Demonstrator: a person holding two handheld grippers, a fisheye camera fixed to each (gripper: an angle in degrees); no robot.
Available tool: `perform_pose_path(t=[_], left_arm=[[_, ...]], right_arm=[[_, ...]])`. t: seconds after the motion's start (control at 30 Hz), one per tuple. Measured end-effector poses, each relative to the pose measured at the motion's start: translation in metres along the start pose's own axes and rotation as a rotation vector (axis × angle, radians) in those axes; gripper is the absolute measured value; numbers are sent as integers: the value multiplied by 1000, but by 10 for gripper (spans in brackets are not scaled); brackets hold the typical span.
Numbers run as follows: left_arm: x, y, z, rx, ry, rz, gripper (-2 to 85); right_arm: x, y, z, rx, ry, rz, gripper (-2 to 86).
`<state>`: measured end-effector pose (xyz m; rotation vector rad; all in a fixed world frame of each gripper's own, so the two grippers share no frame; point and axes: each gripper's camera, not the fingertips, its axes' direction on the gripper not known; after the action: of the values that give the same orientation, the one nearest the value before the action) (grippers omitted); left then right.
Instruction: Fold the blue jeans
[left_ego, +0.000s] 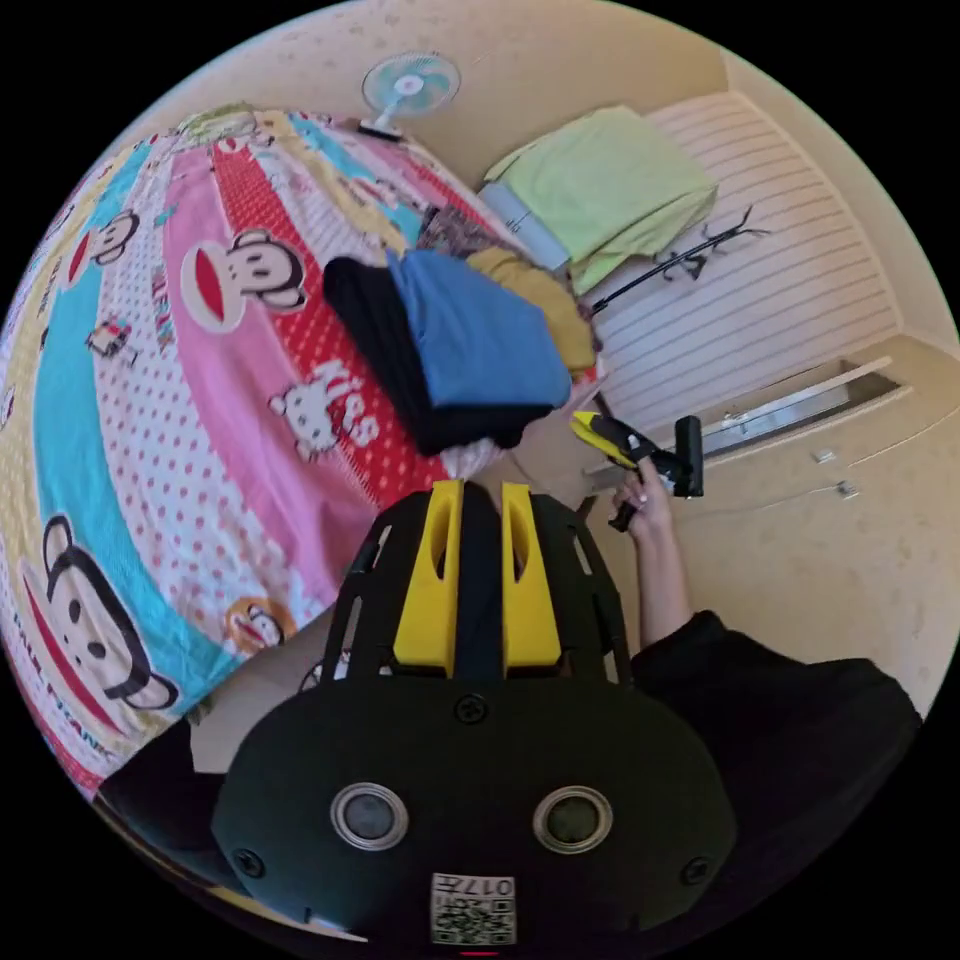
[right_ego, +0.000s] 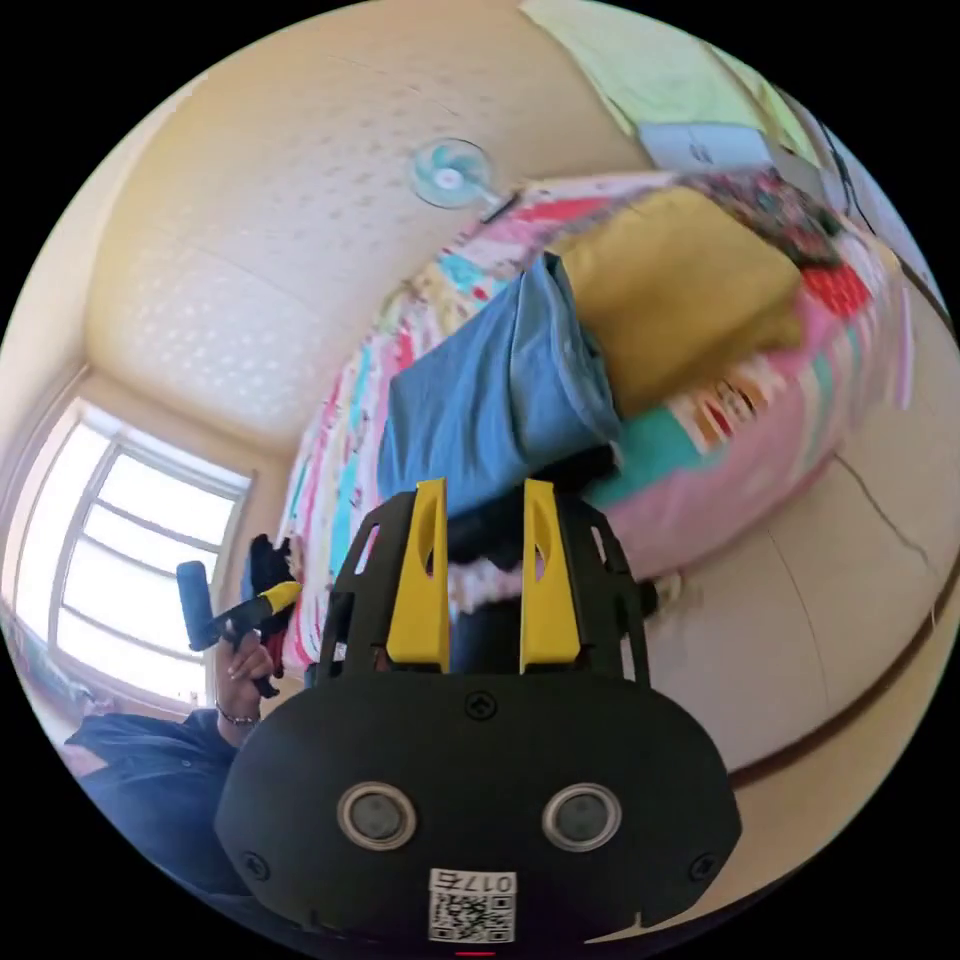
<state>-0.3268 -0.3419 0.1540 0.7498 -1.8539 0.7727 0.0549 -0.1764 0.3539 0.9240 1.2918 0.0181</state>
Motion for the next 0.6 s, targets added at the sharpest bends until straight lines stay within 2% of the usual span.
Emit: perform_pose_path(t=[0.1, 0.17, 0.23, 0.33, 0.47, 0.53, 0.6], left_arm=[[-64, 61, 20, -112, -128, -146, 68], [-106, 94, 5, -109, -153, -281, 68], [-156, 130, -32, -36, -130, -458, 67], [-189, 150, -91, 106, -163, -566, 69], [-203, 136, -151, 209, -236, -555, 106], [-213, 115, -170, 154, -188, -502, 119], [-221, 101, -170, 60, -183, -475, 124]], right_arm=[[81, 94, 16, -131, 66, 184, 70], [120, 148, 19, -191, 83, 340, 68], [141, 188, 13, -176, 70, 466, 64], [138, 200, 2, -50, 36, 509, 52], [59, 112, 30, -35, 38, 249, 37], [-6, 66, 56, -70, 34, 57, 29], [-105, 22, 102, -174, 46, -251, 18]])
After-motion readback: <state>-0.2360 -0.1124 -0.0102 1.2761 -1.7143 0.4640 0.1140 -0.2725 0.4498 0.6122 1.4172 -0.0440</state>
